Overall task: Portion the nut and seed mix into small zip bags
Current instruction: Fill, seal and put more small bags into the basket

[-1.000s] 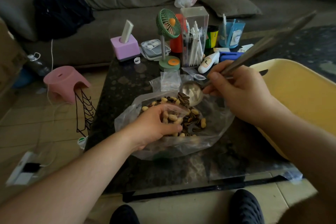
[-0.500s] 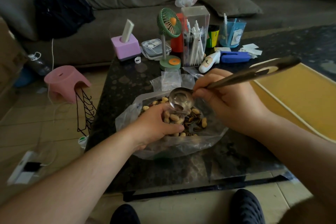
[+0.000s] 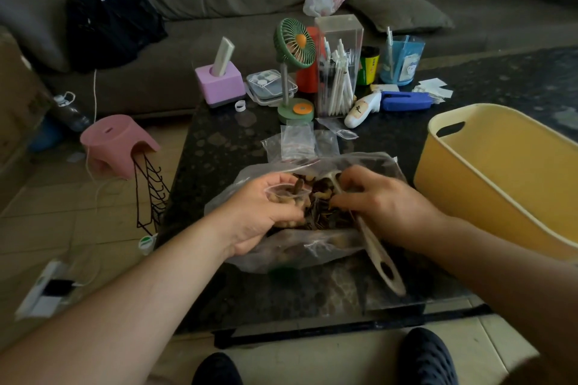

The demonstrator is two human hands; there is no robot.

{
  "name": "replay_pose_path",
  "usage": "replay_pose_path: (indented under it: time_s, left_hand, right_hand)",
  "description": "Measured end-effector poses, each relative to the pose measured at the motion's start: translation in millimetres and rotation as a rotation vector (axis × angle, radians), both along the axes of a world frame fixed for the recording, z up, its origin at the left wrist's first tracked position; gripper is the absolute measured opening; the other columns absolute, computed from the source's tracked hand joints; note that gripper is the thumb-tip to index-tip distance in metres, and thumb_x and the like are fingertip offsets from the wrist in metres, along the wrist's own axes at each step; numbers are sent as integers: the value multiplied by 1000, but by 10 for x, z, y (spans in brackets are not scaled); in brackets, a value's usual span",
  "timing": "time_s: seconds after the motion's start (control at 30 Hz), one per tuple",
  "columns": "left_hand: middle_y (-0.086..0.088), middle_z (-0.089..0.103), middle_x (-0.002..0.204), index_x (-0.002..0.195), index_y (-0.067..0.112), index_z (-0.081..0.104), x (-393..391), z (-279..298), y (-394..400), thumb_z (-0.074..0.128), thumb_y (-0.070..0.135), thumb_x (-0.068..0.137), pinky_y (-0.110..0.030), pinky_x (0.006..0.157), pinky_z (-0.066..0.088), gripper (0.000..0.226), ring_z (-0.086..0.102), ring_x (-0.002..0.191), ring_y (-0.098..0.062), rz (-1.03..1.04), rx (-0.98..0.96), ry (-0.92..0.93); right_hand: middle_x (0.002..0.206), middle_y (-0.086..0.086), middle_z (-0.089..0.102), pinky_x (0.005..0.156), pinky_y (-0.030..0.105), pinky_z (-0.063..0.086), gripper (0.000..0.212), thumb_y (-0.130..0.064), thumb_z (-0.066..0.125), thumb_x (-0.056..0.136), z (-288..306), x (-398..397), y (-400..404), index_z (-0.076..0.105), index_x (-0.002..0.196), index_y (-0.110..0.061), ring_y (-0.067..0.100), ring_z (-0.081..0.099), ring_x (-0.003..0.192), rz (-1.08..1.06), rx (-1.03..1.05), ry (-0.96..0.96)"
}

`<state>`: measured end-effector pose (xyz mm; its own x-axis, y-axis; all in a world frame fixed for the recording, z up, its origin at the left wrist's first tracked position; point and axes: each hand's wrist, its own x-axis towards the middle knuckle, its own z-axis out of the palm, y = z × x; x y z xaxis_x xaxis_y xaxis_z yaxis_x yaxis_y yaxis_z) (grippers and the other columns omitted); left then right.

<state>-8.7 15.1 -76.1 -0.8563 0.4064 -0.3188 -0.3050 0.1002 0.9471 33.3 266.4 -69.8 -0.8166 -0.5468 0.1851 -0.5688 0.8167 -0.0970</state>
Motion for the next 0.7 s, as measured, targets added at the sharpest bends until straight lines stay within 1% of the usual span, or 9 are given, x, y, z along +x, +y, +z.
replay_pose_path:
  time_s: [0.1, 0.2, 0.23, 0.3, 0.37, 0.43, 0.5, 0.57, 0.7]
  left_hand:
    - [-8, 78, 98, 124, 5, 66, 12, -14, 46, 67, -25, 85, -29, 75, 63, 49, 71, 77, -11, 3, 120, -74]
    - [-7, 77, 96, 128, 6, 66, 47, -3, 94, 64, -27, 86, -29, 74, 64, 54, 71, 80, -12, 16, 170, -116]
    - [-7, 76, 93, 126, 9, 67, 59, 6, 106, 63, -27, 86, -31, 76, 63, 54, 72, 81, -14, 23, 172, -121]
    - [-7, 76, 92, 120, 15, 69, 74, 17, 122, 63, -26, 86, -35, 82, 62, 54, 75, 84, -18, 32, 156, -114]
    - [-11, 80, 101, 121, 19, 67, 84, 23, 147, 65, -25, 85, -40, 88, 63, 57, 78, 93, -23, 37, 143, -103]
    - [-11, 80, 108, 121, 20, 67, 81, 27, 167, 66, -25, 85, -38, 86, 64, 58, 77, 98, -24, 29, 138, -90]
    - [-8, 80, 107, 119, 21, 68, 78, 42, 167, 67, -25, 84, -35, 82, 65, 57, 78, 97, -22, 20, 110, -60]
    - [-9, 79, 112, 123, 20, 67, 72, 46, 162, 71, -23, 82, -39, 88, 65, 59, 77, 103, -23, -2, 52, 10]
    - [-11, 77, 119, 130, 14, 66, 74, 56, 130, 78, -19, 78, -40, 95, 63, 63, 75, 111, -25, -57, -9, 102]
  right_hand:
    - [128, 8, 56, 88, 35, 59, 54, -5, 85, 78, -74, -58, 22, 73, 128, -22, 27, 63, 112, 5, 44, -19]
    - [134, 1, 53, 100, 29, 49, 52, -3, 72, 90, -43, -83, 26, 68, 136, -28, 21, 55, 123, -77, 20, -90]
    - [136, -1, 53, 101, 25, 46, 48, -5, 68, 95, -4, -84, 7, 67, 136, -29, 17, 53, 125, -115, -25, -110]
    - [134, -9, 56, 102, 22, 47, 36, -17, 64, 101, 117, -87, -82, 68, 134, -31, 9, 56, 121, -226, -234, -168]
    - [121, -19, 59, 94, 23, 53, 31, -35, 65, 100, 237, -84, -198, 67, 131, -36, 1, 61, 108, -312, -468, -288]
    - [108, -22, 63, 83, 19, 51, 31, -44, 69, 96, 315, -82, -312, 67, 126, -40, -2, 62, 99, -332, -558, -397]
    - [99, -23, 66, 75, 14, 47, 24, -39, 73, 94, 333, -80, -402, 70, 118, -42, -5, 63, 93, -322, -578, -411]
    - [95, -23, 68, 71, 8, 44, 19, -31, 75, 95, 334, -77, -440, 72, 110, -42, -8, 63, 90, -342, -620, -386]
    - [93, -25, 68, 73, 4, 45, 17, -26, 75, 94, 353, -81, -459, 73, 102, -41, -10, 63, 90, -345, -595, -342]
